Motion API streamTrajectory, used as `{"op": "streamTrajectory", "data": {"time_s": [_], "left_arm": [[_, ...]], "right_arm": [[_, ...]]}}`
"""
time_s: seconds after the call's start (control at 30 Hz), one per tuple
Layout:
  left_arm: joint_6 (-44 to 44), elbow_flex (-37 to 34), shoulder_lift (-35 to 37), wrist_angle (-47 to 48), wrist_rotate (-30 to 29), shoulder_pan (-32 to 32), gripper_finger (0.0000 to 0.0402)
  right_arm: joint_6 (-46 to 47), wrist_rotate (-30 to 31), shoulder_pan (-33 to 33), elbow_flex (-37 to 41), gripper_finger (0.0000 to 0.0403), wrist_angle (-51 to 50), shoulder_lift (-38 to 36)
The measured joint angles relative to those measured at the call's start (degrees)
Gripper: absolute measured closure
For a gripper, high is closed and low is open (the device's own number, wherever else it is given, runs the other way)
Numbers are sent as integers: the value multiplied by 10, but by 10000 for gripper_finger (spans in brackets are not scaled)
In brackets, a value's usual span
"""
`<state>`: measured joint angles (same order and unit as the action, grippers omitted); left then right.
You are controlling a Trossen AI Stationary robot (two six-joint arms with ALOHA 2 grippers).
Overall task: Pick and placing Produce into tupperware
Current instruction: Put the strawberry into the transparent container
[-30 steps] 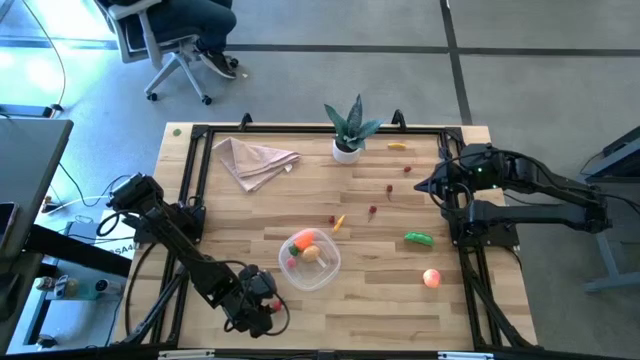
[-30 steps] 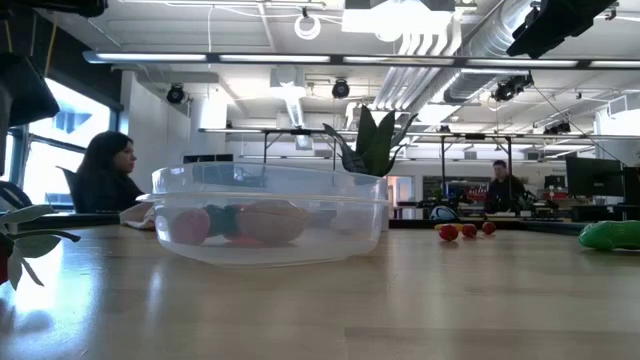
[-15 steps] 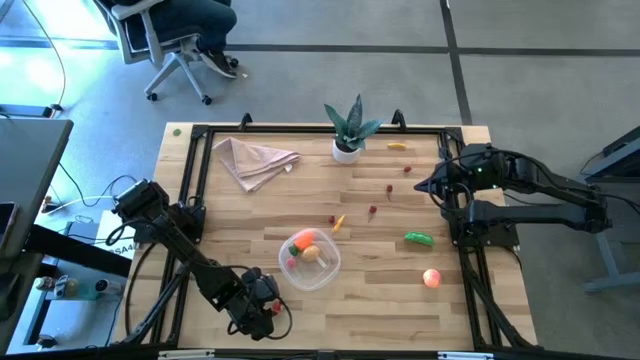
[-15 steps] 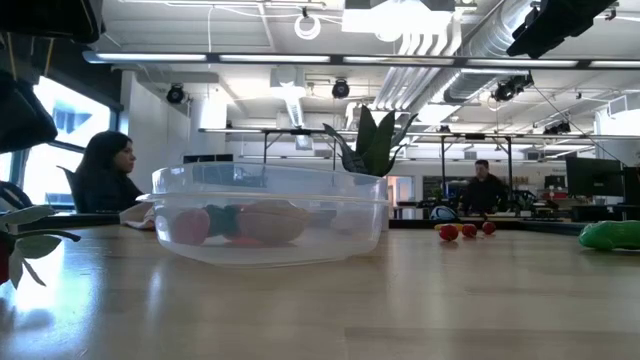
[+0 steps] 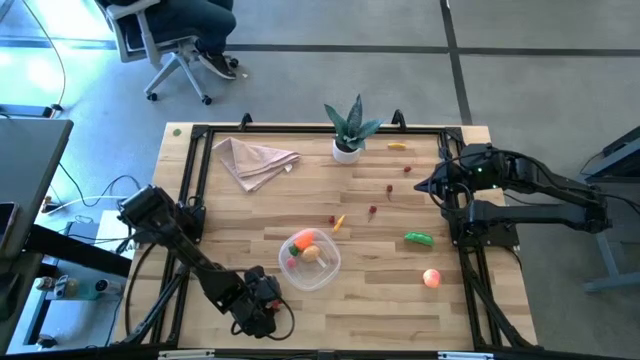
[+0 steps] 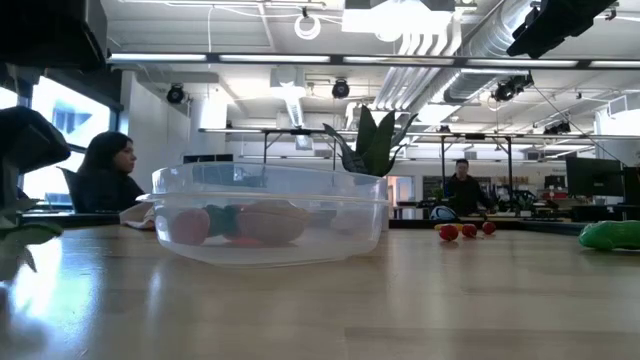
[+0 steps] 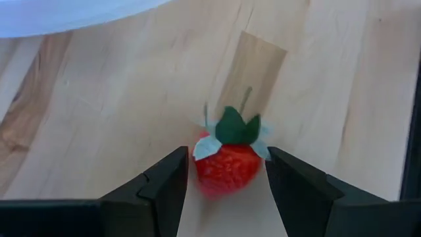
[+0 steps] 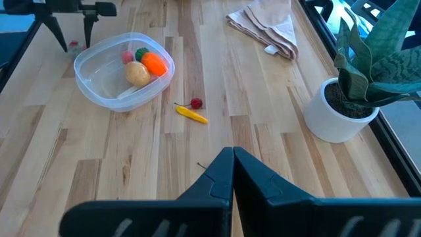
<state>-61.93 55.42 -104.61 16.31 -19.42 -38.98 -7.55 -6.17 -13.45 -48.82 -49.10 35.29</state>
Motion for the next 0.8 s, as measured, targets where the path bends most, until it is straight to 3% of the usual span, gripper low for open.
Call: {"op": "streamTrajectory", "data": {"time_s": [0.8], "left_arm": [[6,0,-5,13,-26,0,209]], "right_arm": [[0,0,0,0,402,0,0]]}}
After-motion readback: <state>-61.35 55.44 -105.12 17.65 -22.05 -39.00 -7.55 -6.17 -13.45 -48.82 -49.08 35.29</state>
